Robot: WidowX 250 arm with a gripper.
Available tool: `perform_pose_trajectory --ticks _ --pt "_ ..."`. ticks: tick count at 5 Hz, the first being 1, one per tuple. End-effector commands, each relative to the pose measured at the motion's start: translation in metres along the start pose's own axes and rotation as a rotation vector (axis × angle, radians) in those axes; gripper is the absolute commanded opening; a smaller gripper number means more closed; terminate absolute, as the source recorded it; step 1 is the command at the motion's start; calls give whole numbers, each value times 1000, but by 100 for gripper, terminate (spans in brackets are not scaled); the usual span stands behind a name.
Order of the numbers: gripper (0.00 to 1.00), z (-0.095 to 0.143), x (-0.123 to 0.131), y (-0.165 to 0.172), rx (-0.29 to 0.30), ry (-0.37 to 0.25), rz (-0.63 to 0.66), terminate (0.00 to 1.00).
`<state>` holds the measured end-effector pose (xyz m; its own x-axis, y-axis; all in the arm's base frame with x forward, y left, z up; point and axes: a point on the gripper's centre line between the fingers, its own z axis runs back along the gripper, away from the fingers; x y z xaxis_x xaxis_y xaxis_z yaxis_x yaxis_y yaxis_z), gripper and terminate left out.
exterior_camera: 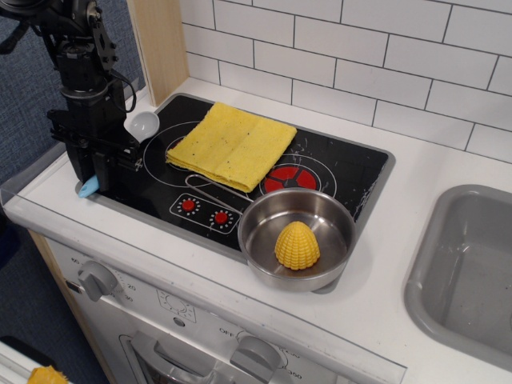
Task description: Move the blue spoon to the upper right corner
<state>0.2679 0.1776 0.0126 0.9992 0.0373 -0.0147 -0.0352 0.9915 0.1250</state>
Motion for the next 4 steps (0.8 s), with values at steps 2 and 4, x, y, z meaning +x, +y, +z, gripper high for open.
perform_pose_trajectory --ticks 2,4 --pt "0 59 3 1 34 -109 55 0" --pt "0 119 43 -71 47 -203 -69 0"
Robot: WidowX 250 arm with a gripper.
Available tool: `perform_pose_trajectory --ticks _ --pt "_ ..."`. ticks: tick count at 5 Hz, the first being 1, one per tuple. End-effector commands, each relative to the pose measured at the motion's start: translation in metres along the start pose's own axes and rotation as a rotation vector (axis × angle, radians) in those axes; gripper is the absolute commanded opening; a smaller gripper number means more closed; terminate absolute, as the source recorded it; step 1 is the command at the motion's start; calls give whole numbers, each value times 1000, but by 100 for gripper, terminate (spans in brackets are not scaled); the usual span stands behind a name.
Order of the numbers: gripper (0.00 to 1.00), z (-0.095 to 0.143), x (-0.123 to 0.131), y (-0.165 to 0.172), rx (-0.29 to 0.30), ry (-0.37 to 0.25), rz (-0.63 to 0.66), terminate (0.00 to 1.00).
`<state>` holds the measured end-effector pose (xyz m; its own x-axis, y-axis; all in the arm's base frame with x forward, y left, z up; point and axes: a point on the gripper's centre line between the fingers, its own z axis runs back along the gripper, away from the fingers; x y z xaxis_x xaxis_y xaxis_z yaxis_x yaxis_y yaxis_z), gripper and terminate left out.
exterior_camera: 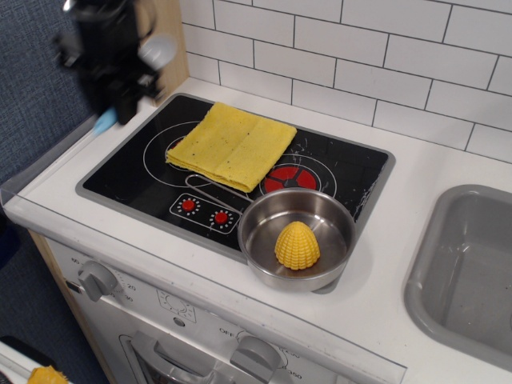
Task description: Move the blue spoon to the upper right corner
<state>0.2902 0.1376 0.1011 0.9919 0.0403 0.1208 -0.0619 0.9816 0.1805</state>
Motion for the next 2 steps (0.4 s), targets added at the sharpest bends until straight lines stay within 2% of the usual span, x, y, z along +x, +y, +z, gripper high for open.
perform_pose_trajectory --ticks 1,2 --pt "0 16 47 -93 -68 -52 -88 0" --pt "0 -1 57 -147 -82 -7 -52 0"
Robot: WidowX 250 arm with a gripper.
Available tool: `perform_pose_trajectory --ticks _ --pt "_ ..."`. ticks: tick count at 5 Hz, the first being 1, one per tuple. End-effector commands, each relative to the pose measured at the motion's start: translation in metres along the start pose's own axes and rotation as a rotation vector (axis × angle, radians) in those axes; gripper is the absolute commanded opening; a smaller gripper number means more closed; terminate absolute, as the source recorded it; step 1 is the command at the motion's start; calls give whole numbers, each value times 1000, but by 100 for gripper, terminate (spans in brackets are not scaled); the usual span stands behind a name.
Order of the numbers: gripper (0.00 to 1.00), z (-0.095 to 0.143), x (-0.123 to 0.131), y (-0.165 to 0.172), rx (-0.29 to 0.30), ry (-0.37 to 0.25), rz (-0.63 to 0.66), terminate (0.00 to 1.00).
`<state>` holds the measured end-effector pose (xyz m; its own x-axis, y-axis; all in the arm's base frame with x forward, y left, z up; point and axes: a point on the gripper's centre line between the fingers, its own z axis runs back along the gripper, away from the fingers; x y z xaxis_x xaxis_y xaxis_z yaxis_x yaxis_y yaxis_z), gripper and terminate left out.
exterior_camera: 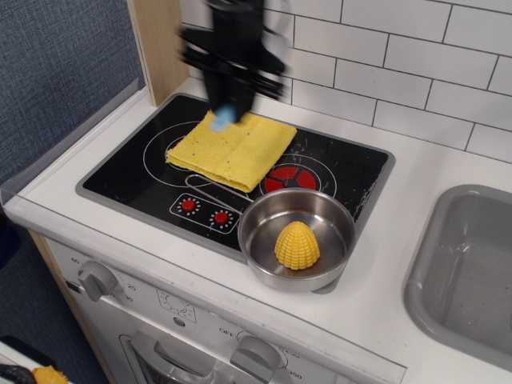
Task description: Move the blue spoon to the upper right corner
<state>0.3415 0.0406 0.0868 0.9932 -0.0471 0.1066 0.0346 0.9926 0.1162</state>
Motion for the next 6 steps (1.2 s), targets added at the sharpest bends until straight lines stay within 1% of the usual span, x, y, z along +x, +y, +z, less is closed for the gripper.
perform_pose_trajectory --ticks 1,2,3,4,5,6 --pt "0 -21 22 -65 -33 26 51 0" --pt "0 -33 21 -72 -44 42 23 0" --pt "100 -40 20 -73 -55 48 3 0" --pt "100 -40 21 -73 -78 42 -21 0" --pt "100 -21 23 -71 -114 -13 -42 0" --pt "100 5 20 -68 -139 -72 -50 0"
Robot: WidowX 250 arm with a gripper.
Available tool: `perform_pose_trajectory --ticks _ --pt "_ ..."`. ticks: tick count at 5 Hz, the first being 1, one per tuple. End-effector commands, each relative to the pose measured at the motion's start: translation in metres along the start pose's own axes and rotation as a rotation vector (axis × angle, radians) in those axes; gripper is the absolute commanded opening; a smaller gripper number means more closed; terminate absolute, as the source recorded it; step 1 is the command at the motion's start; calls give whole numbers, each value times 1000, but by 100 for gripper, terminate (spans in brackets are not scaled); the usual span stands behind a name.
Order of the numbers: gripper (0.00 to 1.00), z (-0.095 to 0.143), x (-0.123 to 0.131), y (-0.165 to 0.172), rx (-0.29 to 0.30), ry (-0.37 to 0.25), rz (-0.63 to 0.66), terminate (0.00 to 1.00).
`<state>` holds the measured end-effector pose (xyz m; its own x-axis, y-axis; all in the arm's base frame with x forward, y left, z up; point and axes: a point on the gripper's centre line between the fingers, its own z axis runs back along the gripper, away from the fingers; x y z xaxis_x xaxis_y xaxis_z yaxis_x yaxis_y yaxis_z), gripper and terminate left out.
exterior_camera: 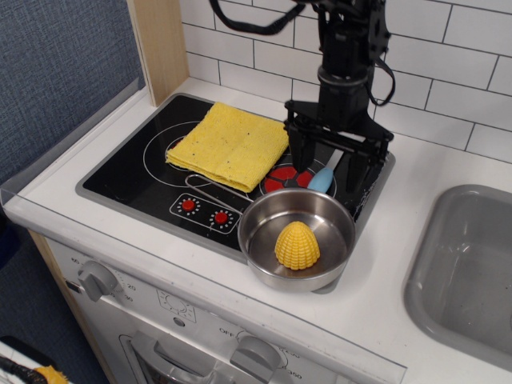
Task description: Move the blue spoon to the upper right corner
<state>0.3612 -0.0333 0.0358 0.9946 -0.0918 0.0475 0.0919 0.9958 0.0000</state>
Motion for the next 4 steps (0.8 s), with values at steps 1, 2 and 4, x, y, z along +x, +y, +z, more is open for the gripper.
perform_pose_trajectory --ticks 1,2,4 --pt "100 63 -9 8 -26 -155 -22 0" --pt "100 60 -16 13 41 -107 -49 0" --pt "100 60 -16 13 41 -107 -49 100"
